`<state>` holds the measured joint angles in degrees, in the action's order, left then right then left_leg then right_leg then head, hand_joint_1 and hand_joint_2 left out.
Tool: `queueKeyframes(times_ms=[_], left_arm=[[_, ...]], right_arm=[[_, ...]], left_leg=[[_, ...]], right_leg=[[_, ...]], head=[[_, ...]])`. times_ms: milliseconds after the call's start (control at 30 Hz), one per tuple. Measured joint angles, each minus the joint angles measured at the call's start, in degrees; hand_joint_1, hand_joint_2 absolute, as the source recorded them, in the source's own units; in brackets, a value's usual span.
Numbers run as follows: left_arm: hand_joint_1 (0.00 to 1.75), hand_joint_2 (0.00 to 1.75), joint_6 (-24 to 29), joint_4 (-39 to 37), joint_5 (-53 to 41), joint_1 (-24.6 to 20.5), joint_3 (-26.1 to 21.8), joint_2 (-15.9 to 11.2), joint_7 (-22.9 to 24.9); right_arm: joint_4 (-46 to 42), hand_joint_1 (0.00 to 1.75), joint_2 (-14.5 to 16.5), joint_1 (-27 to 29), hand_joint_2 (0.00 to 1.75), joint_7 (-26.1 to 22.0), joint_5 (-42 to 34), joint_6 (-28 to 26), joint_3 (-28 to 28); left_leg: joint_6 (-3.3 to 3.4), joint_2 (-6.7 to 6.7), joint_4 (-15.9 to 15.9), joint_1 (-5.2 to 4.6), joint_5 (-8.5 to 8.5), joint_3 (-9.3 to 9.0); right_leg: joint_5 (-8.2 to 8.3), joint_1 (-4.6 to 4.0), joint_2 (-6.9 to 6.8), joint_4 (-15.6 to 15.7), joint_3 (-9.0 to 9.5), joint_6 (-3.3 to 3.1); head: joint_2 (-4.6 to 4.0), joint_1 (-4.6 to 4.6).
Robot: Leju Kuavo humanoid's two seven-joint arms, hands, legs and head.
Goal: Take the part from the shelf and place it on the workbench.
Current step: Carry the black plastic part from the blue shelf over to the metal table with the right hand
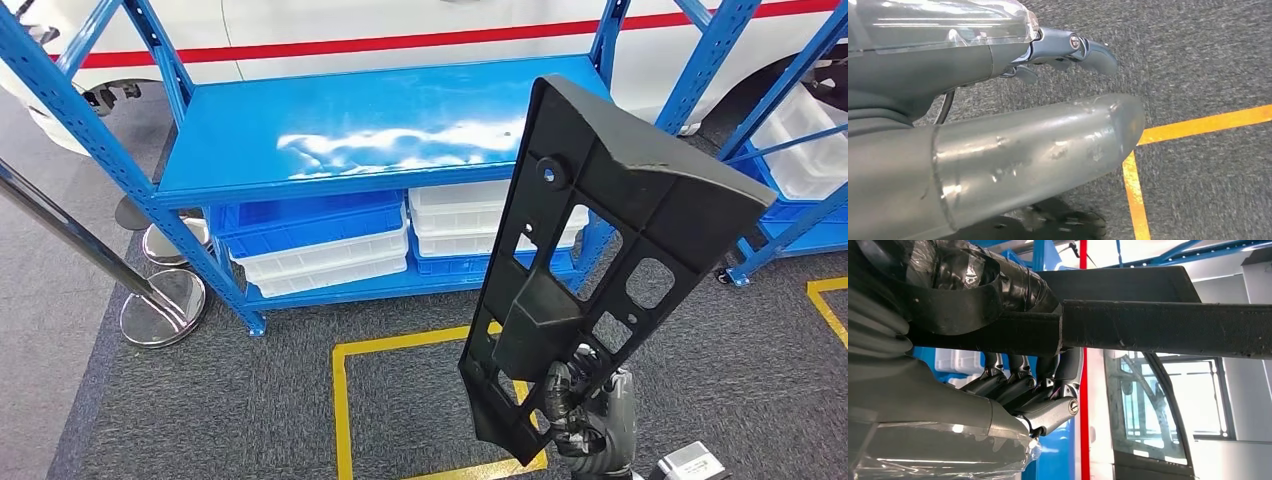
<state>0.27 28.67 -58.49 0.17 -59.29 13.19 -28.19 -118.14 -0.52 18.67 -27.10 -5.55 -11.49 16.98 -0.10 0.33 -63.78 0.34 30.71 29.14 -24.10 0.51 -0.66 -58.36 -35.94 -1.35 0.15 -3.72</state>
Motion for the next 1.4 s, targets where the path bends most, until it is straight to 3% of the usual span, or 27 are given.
queueKeyframes(times_ms=[67, 100, 167, 200, 233, 300, 333, 367, 400, 433, 500, 567, 600, 700, 767, 833, 867, 900, 933, 967, 1033, 1100, 1167, 1200, 1267, 1333, 1400], left_arm=[[0.0, 0.0, 0.07, -0.15, -0.1, -0.3, -0.22, -0.2, -0.09], [0.0, 0.0, 0.1, -0.23, -0.15, -0.4, -0.34, -0.28, -0.12], [0.0, 0.0, 0.18, -0.45, -0.18, -0.4, -0.56, -0.32, -0.17], [0.0, 0.0, 0.21, -0.57, -0.21, -0.4, -0.63, -0.34, -0.18], [0.0, 0.0, 0.26, -0.68, -0.23, -0.41, -0.67, -0.36, -0.2], [0.0, 0.0, 0.33, -0.83, -0.28, -0.45, -0.74, -0.45, -0.23], [0.0, 0.0, 0.37, -0.87, -0.29, -0.45, -0.76, -0.5, -0.26], [0.0, 0.0, 0.38, -0.92, -0.32, -0.46, -0.8, -0.53, -0.28], [0.0, 0.0, 0.39, -1.0, -0.38, -0.46, -0.85, -0.55, -0.31], [0.0, 0.0, 0.39, -1.08, -0.44, -0.44, -0.9, -0.55, -0.34], [0.0, 0.0, 0.4, -1.21, -0.63, -0.38, -1.02, -0.56, -0.41], [0.0, 0.0, 0.4, -1.26, -0.77, -0.32, -1.17, -0.56, -0.5], [0.0, 0.0, 0.4, -1.28, -0.83, -0.34, -1.29, -0.56, -0.55], [0.0, 0.0, 0.37, -1.31, -1.07, -0.48, -1.75, -0.63, -0.69], [0.0, 0.0, 0.31, -1.31, -1.2, -0.45, -1.97, -0.73, -0.72], [0.0, 0.0, 0.24, -1.32, -1.3, -0.41, -2.04, -0.75, -0.73], [0.0, 0.0, 0.21, -1.32, -1.35, -0.41, -2.05, -0.77, -0.73], [0.0, 0.0, 0.19, -1.33, -1.38, -0.42, -2.05, -0.78, -0.73], [0.0, 0.0, 0.14, -1.33, -1.42, -0.44, -2.07, -0.8, -0.73], [0.0, 0.0, 0.06, -1.33, -1.45, -0.45, -2.08, -0.82, -0.73], [0.0, 0.0, -0.12, -1.35, -1.5, -0.46, -2.14, -1.06, -0.73], [0.0, 0.0, -0.23, -1.39, -1.49, -0.55, -2.23, -1.3, -0.74], [0.0, 0.0, -0.39, -1.46, -1.49, -0.82, -2.31, -1.33, -0.7], [0.0, 0.0, -0.49, -1.53, -1.49, -0.99, -2.35, -1.37, -0.67], [0.0, 0.0, -0.63, -1.67, -1.5, -1.22, -2.45, -1.42, -0.61], [0.0, 0.0, -0.68, -1.73, -1.5, -1.19, -2.65, -1.55, -0.57], [0.0, 0.0, -0.76, -1.84, -1.48, -1.12, -3.01, -1.64, -0.51]], right_arm=[[0.0, 1.75, 0.0, -0.05, 1.75, 0.04, 0.04, -0.01, 0.08], [0.0, 1.75, 0.0, -0.09, 1.75, 0.07, 0.06, -0.01, 0.13], [0.0, 1.75, -0.01, -0.13, 1.75, 0.11, 0.09, -0.01, 0.22], [0.0, 1.75, -0.02, -0.14, 1.75, 0.15, 0.09, -0.05, 0.23], [0.0, 1.75, -0.03, -0.14, 1.75, 0.22, 0.09, -0.09, 0.24], [0.0, 1.75, -0.05, -0.14, 1.75, 0.46, 0.06, -0.18, 0.24], [0.0, 1.75, -0.07, -0.13, 1.75, 0.59, -0.02, -0.17, 0.24], [0.0, 1.75, -0.08, -0.12, 1.75, 0.66, -0.23, -0.12, 0.24], [0.0, 1.75, -0.09, -0.12, 1.75, 0.69, -0.57, -0.01, 0.24], [0.0, 1.75, -0.1, -0.13, 1.75, 0.7, -0.98, 0.18, 0.24], [-0.01, 1.75, -0.11, -0.22, 1.75, 0.67, -1.8, 0.74, 0.24], [-0.04, 1.75, -0.11, -0.38, 1.75, 0.59, -2.3, 1.16, 0.25], [-0.07, 1.75, -0.11, -0.42, 1.75, 0.55, -2.48, 1.29, 0.24], [-0.24, 1.75, -0.12, -0.35, 1.75, 0.51, -2.87, 1.83, 0.22], [-0.33, 1.75, -0.1, -0.34, 1.75, 0.52, -3.1, 2.09, 0.22], [-0.37, 1.75, -0.09, -0.31, 1.75, 0.52, -3.21, 2.11, 0.22], [-0.37, 1.75, -0.09, -0.29, 1.75, 0.52, -3.22, 2.11, 0.22], [-0.37, 1.75, -0.09, -0.26, 1.75, 0.53, -3.24, 2.12, 0.22], [-0.38, 1.75, -0.09, -0.24, 1.75, 0.53, -3.27, 2.13, 0.22], [-0.41, 1.75, -0.09, -0.22, 1.75, 0.54, -3.32, 2.15, 0.22], [-0.47, 1.75, -0.09, -0.23, 1.75, 0.52, -3.51, 2.17, 0.22], [-0.49, 1.75, -0.13, -0.27, 1.75, 0.31, -4.01, 2.13, 0.28], [-0.5, 1.75, -0.27, -0.23, 1.75, -0.1, -4.57, 1.92, 0.43], [-0.5, 1.75, -0.42, -0.16, 1.75, -0.31, -4.77, 1.81, 0.51], [-0.51, 1.75, -0.78, -0.14, 1.75, -0.51, -5.02, 1.57, 0.66], [-0.49, 1.75, -1.11, -0.1, 1.75, -0.59, -5.15, 1.1, 0.85], [-0.48, 1.75, -1.43, 0.11, 1.75, -0.61, -5.05, 0.28, 1.02]], left_leg=[[0.57, -0.06, 7.21, -0.27, 0.79, -4.63], [0.83, -0.07, 8.78, -0.45, 1.25, -5.37], [1.45, 0.07, 9.15, -0.39, 0.36, -4.82], [1.89, 0.21, 9.29, -0.28, -0.32, -4.36], [2.3, 0.36, 9.46, -0.14, -1.1, -3.69], [2.86, 0.53, 9.37, -0.13, -2.47, -1.97], [2.92, 0.58, 9.18, -0.18, -3.1, -1.06], [2.88, 0.63, 8.91, -0.23, -3.67, -0.11], [2.82, 0.84, 8.52, -0.26, -4.18, 0.89], [2.72, 1.06, 8.04, -0.26, -4.58, 1.87], [2.41, 1.64, 6.91, -0.34, -5.09, 3.57], [1.91, 2.23, 5.99, -0.53, -5.36, 4.48], [1.6, 2.64, 5.81, -0.59, -5.53, 4.66], [0.35, 3.03, 5.26, -0.48, -5.32, 5.17], [-0.27, 1.45, 1.36, -0.29, -1.57, 6.7], [-0.52, 0.33, -5.89, -0.16, 3.38, 9.01], [-0.55, 0.2, -8.77, -0.13, 4.65, 9.68], [-0.47, 0.17, -9.63, -0.13, 4.66, 9.36], [-0.28, 0.03, -8.15, -0.14, 3.63, 7.85], [0.05, -0.46, -4.6, -0.17, 2.01, 5.35], [0.96, -2.99, 3.8, -0.26, -0.38, 0.03], [1.41, -4.58, 7.62, -0.47, -1.02, -2.13], [1.59, -3.52, 8.31, -0.39, -1.59, -2.11], [1.85, -2.84, 8.8, -0.2, -1.92, -2.1], [2.38, -1.28, 9.57, 0.23, -2.7, -1.9], [2.61, 0.36, 9.47, 0.1, -2.93, -1.46], [2.51, 1.95, 9.04, 0.07, -2.92, -0.95]], right_leg=[[0.9, -0.05, -0.08, -0.27, -0.59, 0.64], [1.41, -0.03, -0.13, -0.19, -0.67, 1.04], [2.09, 0.12, -0.12, 0.0, -0.74, 1.8], [1.2, 0.18, 0.01, -0.55, -1.06, 2.08], [-0.96, 0.22, 0.16, -2.22, -1.66, 2.3], [-7.14, 0.33, 0.35, -8.49, -3.33, 2.58], [-9.35, 0.36, 0.38, -12.12, -3.98, 2.71], [-9.98, 0.38, 0.38, -14.73, -4.08, 2.82], [-9.27, 0.39, 0.36, -15.78, -3.39, 2.89], [-7.71, 0.39, 0.26, -14.8, -1.73, 2.89], [-5.63, 0.28, -0.94, -7.77, 3.92, 2.73], [-6.54, -0.12, -2.18, -1.1, 8.02, 2.01], [-7.2, -0.33, -2.27, 0.3, 8.54, 1.54], [-6.17, -0.21, -0.93, 0.83, 7.52, -0.1], [-4.98, -0.03, -0.15, 1.0, 6.44, -0.97], [-3.98, -0.17, 0.78, 0.92, 5.16, -1.28], [-3.52, -0.25, 1.3, 0.83, 4.54, -1.27], [-3.13, -0.32, 1.89, 0.73, 3.99, -1.21], [-2.78, -0.39, 2.51, 0.63, 3.52, -1.11], [-2.5, -0.44, 3.12, 0.52, 3.17, -0.99], [-1.99, -0.41, 4.19, 0.31, 2.62, -0.67], [-1.46, -0.2, 5.12, 0.21, 2.21, -0.03], [-0.89, -0.13, 6.13, 0.28, 1.87, 0.79], [-1.09, -0.2, 5.85, -0.05, 1.55, 1.1], [-3.64, -0.29, 3.78, -3.47, -0.19, 1.61], [-7.81, 0.04, 1.67, -10.61, -3.3, 2.25], [-9.3, 0.48, 1.03, -15.06, -4.79, 2.85]], head=[[0.0, -0.02], [0.0, -0.02], [0.0, -0.03], [0.0, -0.03], [0.0, -0.03], [0.0, -0.04], [0.0, -0.03], [0.0, -0.03], [0.0, -0.03], [0.0, -0.03], [0.0, -0.04], [0.0, -0.03], [0.0, -0.01], [0.0, -0.01], [0.0, -0.01], [0.0, -0.01], [0.0, 0.0], [0.0, 0.0], [0.0, 0.0], [0.0, 0.0], [0.0, -0.01], [0.0, -0.01], [0.0, -0.01], [0.0, -0.02], [0.0, -0.05], [0.0, -0.07], [0.0, -0.07]])
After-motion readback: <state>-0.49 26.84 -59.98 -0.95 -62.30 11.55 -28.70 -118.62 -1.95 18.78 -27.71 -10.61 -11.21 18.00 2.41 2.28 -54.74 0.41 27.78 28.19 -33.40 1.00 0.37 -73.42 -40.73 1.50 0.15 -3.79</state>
